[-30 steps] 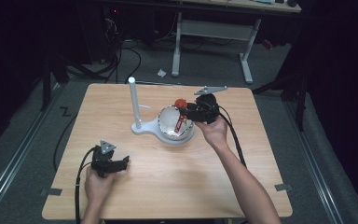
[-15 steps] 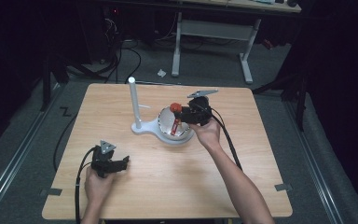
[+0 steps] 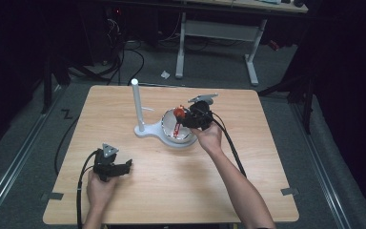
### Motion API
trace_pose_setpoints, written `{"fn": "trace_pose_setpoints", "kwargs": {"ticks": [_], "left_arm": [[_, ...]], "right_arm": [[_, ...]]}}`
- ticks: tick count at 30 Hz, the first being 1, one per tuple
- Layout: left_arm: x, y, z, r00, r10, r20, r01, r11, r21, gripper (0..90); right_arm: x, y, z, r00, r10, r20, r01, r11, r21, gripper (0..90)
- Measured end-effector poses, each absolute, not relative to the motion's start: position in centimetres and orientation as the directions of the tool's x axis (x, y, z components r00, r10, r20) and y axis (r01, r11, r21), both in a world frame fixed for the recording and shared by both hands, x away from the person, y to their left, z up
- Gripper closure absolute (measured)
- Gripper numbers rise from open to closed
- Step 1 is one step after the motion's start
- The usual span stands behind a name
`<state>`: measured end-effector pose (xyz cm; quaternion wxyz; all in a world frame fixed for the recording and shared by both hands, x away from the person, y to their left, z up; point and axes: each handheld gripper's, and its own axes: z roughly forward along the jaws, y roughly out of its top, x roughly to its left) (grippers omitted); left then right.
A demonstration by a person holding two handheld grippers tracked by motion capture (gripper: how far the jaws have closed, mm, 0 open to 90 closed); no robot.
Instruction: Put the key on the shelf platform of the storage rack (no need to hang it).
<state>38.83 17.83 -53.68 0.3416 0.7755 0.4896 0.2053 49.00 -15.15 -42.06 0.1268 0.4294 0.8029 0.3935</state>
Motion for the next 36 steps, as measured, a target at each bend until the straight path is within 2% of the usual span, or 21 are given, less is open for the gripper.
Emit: {"fn": "trace_pose_setpoints", "kwargs": {"ticks": [11, 26, 36], "left_arm": [[38.8, 17.8, -53.7, 0.436, 0.900, -0.016, 0.619, -0.287, 0.731, 18.7], [38.8, 17.8, -53.7, 0.436, 0.900, -0.015, 0.619, -0.288, 0.731, 18.7], [38.8, 17.8, -53.7, 0.436, 0.900, -0.016, 0.619, -0.287, 0.731, 18.7]], "right_arm": [[49.2, -14.5, -42.9, -0.600, 0.794, 0.100, 0.588, 0.353, 0.727, 56.7], [49.5, -14.8, -44.7, -0.574, 0.808, 0.136, 0.642, 0.340, 0.687, 59.1], [47.9, -15.9, -43.6, -0.587, 0.803, 0.105, 0.598, 0.342, 0.725, 50.4]]}}
